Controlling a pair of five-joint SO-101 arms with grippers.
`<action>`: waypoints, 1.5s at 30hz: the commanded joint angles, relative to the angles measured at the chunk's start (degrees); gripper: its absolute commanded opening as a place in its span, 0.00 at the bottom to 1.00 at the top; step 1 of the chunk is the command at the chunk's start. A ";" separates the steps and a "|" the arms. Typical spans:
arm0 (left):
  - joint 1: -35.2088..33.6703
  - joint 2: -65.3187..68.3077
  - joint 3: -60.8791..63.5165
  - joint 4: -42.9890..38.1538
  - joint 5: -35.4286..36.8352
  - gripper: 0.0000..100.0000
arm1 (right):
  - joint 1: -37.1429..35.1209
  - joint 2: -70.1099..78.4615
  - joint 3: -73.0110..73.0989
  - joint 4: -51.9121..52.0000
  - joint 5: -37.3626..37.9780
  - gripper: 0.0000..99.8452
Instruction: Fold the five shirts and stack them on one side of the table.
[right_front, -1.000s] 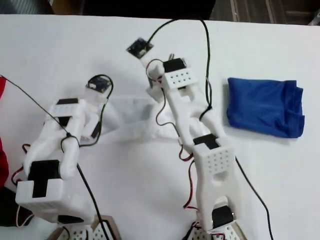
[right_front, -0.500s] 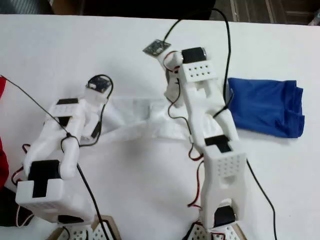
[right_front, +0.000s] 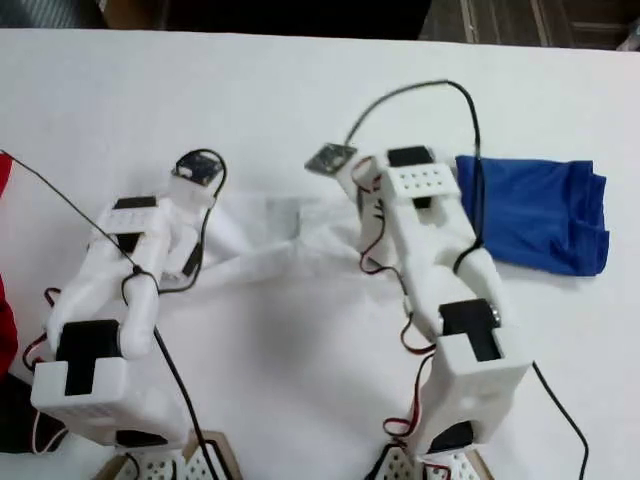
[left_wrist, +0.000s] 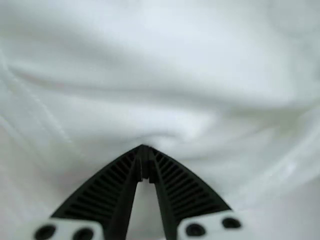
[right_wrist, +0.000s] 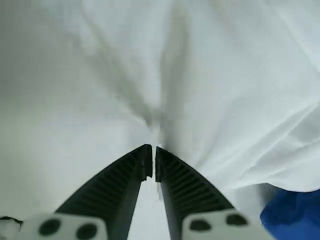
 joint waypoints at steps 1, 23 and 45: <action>-0.70 -0.79 0.13 -1.32 -0.44 0.03 | 4.88 -4.00 2.90 -6.46 4.75 0.02; -0.70 -0.79 0.13 -1.32 -0.44 0.03 | 14.55 -4.70 3.08 -6.37 16.18 0.02; -0.62 -0.79 0.04 -1.32 -0.44 0.03 | 10.86 -8.31 3.25 -10.07 7.30 0.02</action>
